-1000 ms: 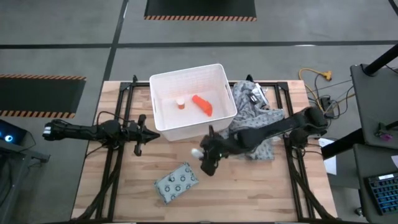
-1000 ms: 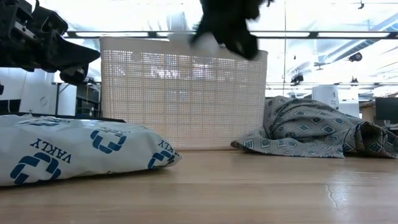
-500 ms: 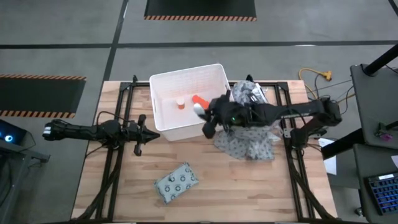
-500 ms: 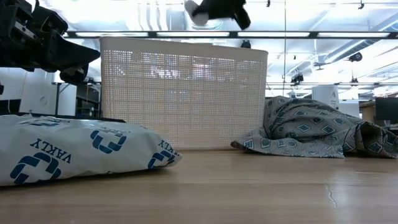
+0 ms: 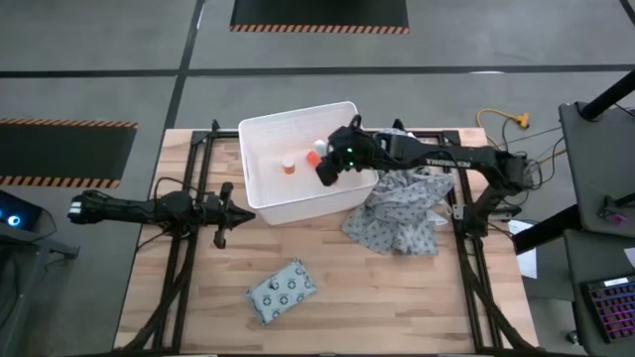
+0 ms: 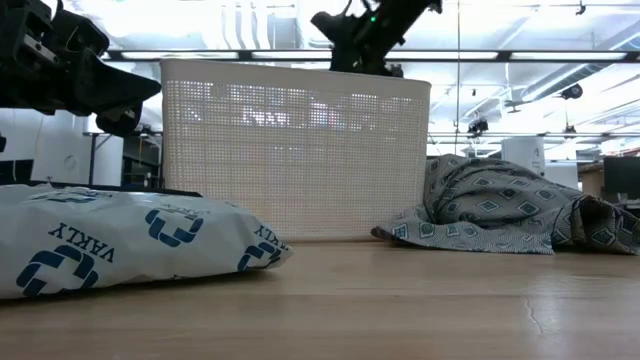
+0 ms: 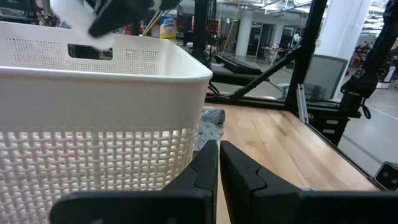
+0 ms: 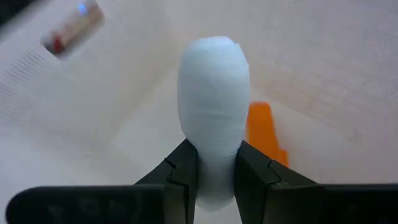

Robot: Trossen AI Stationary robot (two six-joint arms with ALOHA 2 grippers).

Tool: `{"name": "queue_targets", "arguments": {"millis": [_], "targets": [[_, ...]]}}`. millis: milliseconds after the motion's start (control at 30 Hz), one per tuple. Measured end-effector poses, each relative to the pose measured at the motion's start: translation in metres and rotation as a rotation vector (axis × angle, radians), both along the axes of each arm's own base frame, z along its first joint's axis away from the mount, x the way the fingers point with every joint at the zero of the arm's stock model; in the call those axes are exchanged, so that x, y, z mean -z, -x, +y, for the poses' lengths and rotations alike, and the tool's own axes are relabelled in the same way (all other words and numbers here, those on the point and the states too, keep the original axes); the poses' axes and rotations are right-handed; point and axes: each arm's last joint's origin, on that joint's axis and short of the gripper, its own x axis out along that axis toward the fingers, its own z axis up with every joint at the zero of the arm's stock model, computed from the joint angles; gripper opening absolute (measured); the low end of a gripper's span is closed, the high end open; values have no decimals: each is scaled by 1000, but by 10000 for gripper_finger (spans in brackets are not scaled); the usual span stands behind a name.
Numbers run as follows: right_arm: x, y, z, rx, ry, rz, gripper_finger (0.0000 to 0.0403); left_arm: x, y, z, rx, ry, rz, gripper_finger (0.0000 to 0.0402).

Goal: Pick & place medical supplies in basket/bin
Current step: Put the roll of gauze into the white bin, then put the wrapped medical supply pack into the white bin

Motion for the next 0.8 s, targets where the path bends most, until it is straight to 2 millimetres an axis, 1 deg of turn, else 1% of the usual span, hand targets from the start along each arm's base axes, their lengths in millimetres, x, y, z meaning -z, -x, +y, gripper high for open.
{"name": "queue_targets", "arguments": {"millis": [167, 300, 400, 567, 633, 700, 800], "targets": [[8, -14, -15, -6, -13, 167, 68, 0, 0, 0, 0, 0, 0, 0], [8, -26, -24, -48, -9, 245, 77, 0, 0, 0, 0, 0, 0, 0], [8, -36, -28, -56, -21, 282, 106, 0, 0, 0, 0, 0, 0, 0], [8, -49, -34, -72, -35, 375, 178, 0, 0, 0, 0, 0, 0, 0], [6, -52, -35, -67, -47, 395, 200, 0, 0, 0, 0, 0, 0, 0], [1, -55, -35, -69, -68, 391, 216, 0, 0, 0, 0, 0, 0, 0], [-15, -57, -31, -109, -53, 339, 228, 0, 0, 0, 0, 0, 0, 0]]}}
